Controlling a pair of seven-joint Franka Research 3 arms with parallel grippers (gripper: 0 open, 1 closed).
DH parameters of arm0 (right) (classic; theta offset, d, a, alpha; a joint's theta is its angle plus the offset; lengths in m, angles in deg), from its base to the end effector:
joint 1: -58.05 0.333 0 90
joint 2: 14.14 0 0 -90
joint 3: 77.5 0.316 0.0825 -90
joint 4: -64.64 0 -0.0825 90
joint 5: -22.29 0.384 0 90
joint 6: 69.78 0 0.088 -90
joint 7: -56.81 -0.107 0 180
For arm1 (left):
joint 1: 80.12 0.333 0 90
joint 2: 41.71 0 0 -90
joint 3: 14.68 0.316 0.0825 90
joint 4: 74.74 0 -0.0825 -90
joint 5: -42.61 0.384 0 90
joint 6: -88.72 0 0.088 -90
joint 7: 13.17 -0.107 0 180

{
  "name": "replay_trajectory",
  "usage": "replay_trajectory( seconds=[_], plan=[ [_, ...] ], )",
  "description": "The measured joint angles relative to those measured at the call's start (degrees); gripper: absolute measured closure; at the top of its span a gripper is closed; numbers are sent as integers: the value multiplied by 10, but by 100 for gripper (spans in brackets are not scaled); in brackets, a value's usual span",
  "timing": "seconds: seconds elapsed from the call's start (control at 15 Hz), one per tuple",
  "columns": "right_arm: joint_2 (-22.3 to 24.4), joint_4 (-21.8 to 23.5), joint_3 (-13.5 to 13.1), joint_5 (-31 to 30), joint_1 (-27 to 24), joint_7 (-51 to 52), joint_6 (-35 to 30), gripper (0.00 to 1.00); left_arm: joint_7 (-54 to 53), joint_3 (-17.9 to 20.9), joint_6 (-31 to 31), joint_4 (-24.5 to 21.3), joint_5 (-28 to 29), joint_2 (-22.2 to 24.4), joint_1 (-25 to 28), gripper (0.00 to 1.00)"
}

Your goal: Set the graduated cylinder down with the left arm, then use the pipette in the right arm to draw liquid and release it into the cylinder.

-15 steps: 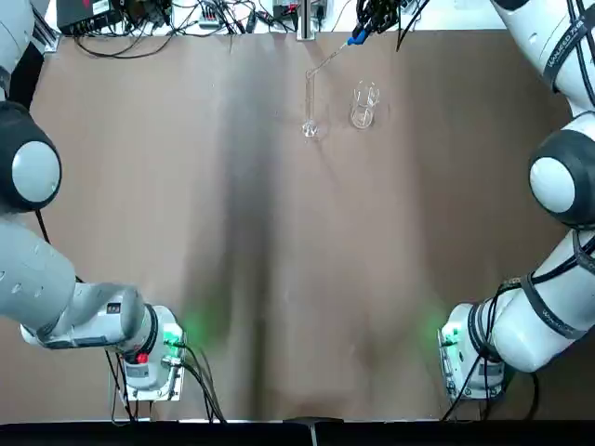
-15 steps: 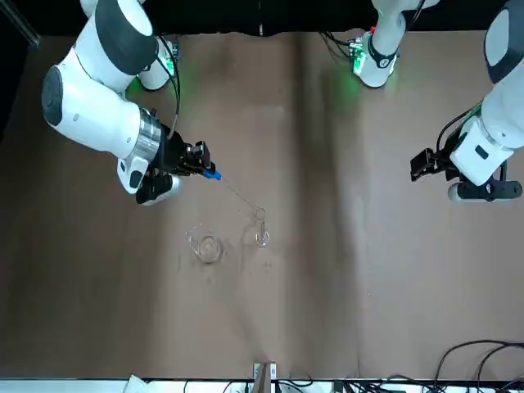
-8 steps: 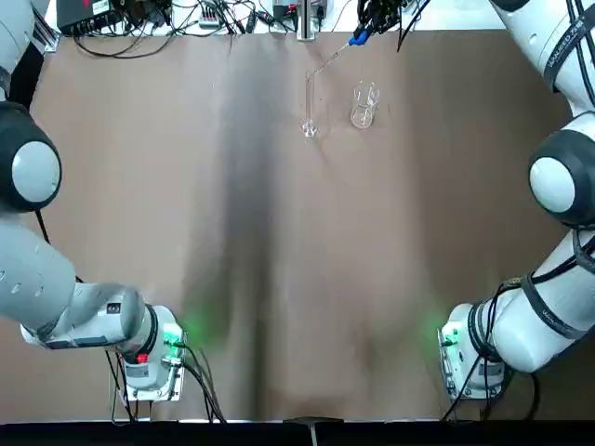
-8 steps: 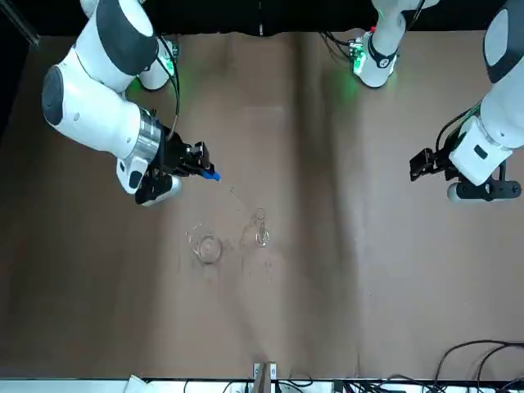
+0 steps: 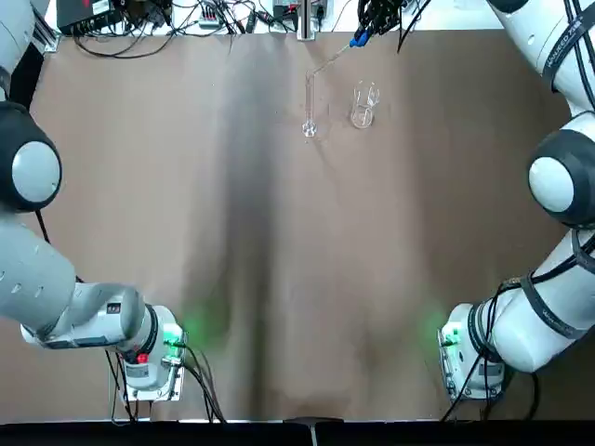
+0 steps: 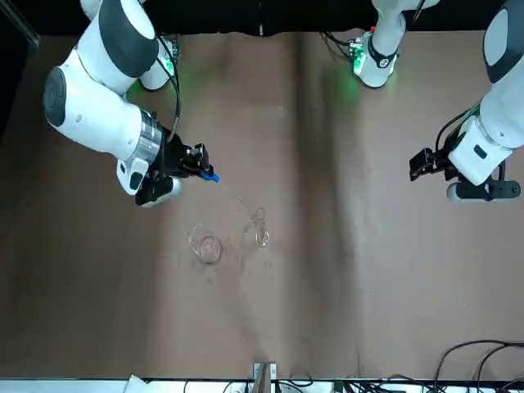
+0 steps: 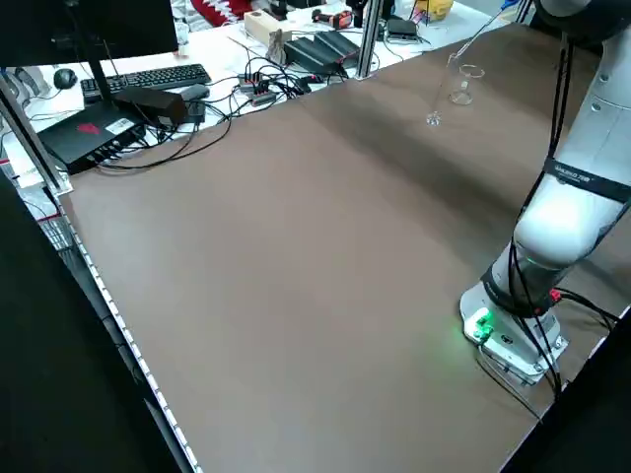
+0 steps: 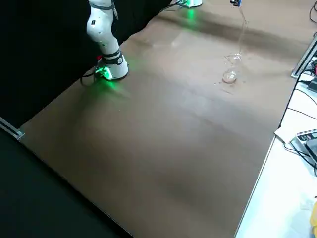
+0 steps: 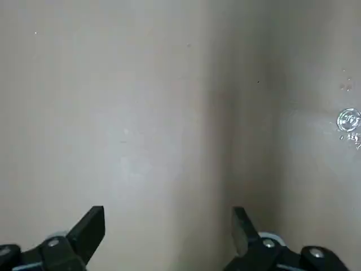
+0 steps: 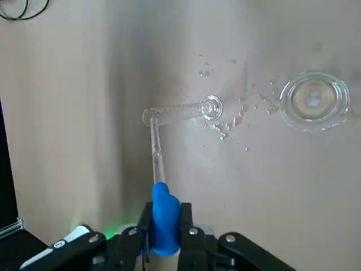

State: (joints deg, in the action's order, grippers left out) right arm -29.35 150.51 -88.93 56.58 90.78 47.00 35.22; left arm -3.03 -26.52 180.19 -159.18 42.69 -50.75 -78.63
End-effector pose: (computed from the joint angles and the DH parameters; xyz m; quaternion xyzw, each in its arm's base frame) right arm 0.5851 0.2931 0.5371 -0.9636 -0.0351 0.0358 0.2626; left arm 0.5947 -0.0987 0.5830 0.9998 -0.0009 -0.0184 0.0124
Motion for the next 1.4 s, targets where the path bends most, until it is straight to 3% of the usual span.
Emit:
replay_trajectory(
  seconds=[1.4],
  plan=[
    [0, 0, 0, -15, 0, 0, 0, 80, 0, 0, 0, 0, 0, 0, 1, 0]
  ],
)
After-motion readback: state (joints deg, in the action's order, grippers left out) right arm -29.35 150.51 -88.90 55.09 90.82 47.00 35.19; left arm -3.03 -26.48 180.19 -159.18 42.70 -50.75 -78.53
